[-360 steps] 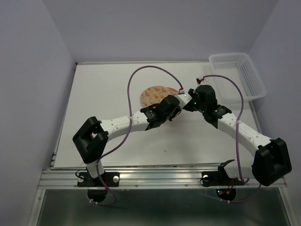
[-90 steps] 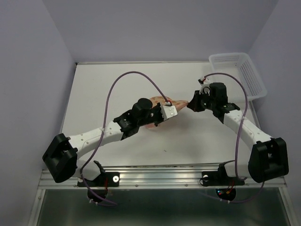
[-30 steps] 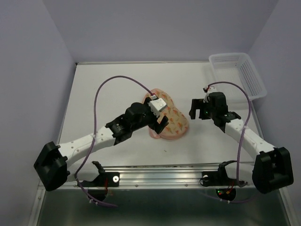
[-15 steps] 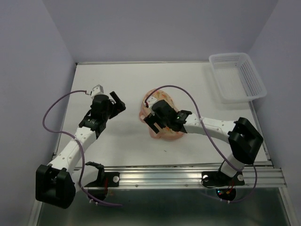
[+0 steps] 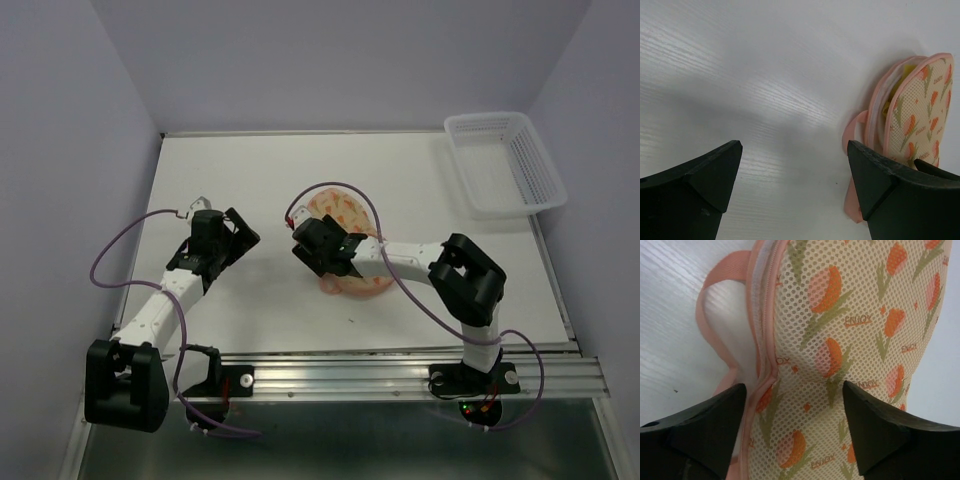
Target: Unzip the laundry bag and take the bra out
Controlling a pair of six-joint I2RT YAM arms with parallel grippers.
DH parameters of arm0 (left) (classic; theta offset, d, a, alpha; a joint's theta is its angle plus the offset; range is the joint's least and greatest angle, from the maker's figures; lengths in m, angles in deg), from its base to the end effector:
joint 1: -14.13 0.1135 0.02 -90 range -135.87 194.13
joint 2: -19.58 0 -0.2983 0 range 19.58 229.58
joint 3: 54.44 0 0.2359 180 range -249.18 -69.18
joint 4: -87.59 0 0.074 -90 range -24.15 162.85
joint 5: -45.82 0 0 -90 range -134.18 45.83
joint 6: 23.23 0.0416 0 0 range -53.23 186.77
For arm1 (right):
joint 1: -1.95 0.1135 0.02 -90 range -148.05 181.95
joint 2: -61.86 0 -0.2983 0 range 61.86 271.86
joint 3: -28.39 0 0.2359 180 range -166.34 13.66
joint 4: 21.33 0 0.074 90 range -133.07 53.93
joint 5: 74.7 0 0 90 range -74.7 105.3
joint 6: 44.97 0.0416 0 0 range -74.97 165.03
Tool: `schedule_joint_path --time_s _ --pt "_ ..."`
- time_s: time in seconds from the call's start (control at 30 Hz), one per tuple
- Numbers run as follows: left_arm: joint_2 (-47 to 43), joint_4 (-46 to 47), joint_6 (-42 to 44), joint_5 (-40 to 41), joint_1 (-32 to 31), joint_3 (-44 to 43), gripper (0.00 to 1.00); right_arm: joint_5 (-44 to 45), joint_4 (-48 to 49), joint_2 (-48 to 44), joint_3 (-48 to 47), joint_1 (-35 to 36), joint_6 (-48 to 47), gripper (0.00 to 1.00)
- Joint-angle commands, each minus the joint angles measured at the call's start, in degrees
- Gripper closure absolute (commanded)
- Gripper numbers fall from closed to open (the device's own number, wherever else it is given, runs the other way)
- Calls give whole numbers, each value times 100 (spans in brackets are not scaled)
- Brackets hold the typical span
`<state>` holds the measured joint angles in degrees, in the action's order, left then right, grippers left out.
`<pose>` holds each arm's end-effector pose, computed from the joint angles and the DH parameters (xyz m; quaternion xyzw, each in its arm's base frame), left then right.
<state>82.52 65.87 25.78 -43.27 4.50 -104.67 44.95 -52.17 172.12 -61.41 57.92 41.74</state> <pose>0.2069 -0.0344 0.2619 -0.2427 0.8508 -0.1929 0.4244 0.2483 0.3309 0.2249 -0.3772 0.8347 -0.0742 0.3942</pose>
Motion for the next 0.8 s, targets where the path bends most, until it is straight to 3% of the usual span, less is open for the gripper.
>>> schedule_joint_path --time_s 0.0,0.13,0.23,0.27,0.33,0.37,0.47,0.5,0.7,0.77 --pt "-18 241 4 -64 31 15 1 401 81 83 -307 37 153 24" --pt "-45 276 56 -238 31 24 1 428 54 198 -368 37 92 24" --pt "-45 364 83 -354 31 68 1 524 37 180 -351 37 118 34" --pt "-45 390 83 -346 31 77 1 524 28 146 -342 37 179 50" --pt "-36 400 100 -346 31 68 1 463 19 93 -342 37 223 63" --pt "-27 391 109 -346 31 42 1 402 19 66 -333 37 258 75" --pt "-45 391 127 -337 31 42 1 244 1 5 -342 37 285 87" --pt "-62 391 127 -319 31 42 1 217 -16 5 -359 37 302 97" --pt "-53 382 144 -310 31 42 1 -231 -157 -293 -517 -68 521 99" --pt "-45 391 162 -328 31 33 1 -737 -201 -617 -544 -243 688 99"
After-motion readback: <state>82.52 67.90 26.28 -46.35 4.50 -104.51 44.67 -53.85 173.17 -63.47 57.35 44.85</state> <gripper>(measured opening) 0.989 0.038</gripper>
